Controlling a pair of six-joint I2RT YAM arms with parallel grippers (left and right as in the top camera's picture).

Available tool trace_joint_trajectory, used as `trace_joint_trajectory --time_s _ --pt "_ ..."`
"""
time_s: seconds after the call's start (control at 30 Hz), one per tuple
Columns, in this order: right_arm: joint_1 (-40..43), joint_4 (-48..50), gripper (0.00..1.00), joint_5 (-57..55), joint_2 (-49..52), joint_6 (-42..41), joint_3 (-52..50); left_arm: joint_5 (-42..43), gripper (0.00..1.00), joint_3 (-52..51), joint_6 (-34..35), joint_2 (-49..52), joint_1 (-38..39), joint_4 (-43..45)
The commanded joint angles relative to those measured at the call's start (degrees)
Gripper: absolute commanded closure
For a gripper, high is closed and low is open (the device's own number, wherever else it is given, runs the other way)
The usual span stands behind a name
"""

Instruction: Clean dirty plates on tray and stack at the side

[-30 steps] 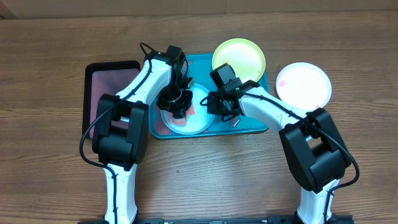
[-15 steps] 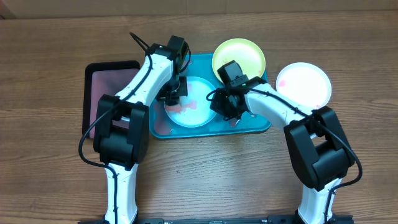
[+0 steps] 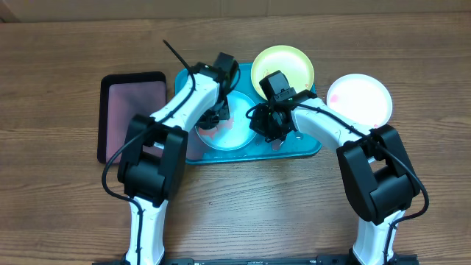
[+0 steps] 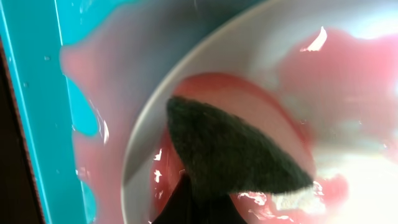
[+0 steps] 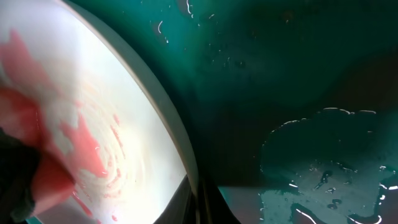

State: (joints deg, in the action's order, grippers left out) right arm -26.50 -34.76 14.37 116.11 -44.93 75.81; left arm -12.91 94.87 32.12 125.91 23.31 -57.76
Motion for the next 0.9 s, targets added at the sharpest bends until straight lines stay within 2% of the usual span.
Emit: trace_joint_trajectory --time_s 0.0,0.1,0.13,0.27,0.33,0.4,0.5,0.57,0.7,0.87 --pt "0.5 0.61 0.96 0.79 0.39 0.7 0.7 0.33 0.96 -4.35 5.84 -0.72 0.61 0.13" --pt "0.5 0.59 0.96 0.96 0.39 1.55 0.7 3.41 0.96 -4.66 7.41 -0.79 0.46 0.76" --pt "0.5 0.59 0.96 0.98 0.39 1.68 0.7 6.51 0.96 -4.59 5.6 -0.85 0.46 1.75" --pt "0.5 0.59 0.96 0.96 0.39 1.68 0.7 28.26 0.96 -4.55 -10.49 -0.9 0.74 8.5" --pt "0.5 0.59 0.96 0.96 0.39 1.7 0.7 33.31 0.96 -4.55 -13.46 -0.9 0.76 10.14" --pt "0.5 0.59 0.96 0.96 0.39 1.7 0.7 33.73 0.96 -4.55 -13.64 -0.9 0.74 10.84" --pt "0.5 0.59 0.96 0.96 0.39 1.7 0.7 32.13 0.96 -4.55 -13.31 -0.9 0.37 11.67" --pt "0.5 0.59 0.96 0.96 0.39 1.7 0.7 28.13 0.96 -4.55 -10.4 -0.9 0.11 11.8" --pt "0.5 0.59 0.96 0.96 0.39 1.9 0.7 12.59 0.96 -4.11 -1.81 -0.9 -0.24 9.22" --pt "0.5 0.61 0.96 0.94 0.39 1.9 0.7 -4.85 0.96 -2.25 7.43 -1.4 -0.17 -0.07"
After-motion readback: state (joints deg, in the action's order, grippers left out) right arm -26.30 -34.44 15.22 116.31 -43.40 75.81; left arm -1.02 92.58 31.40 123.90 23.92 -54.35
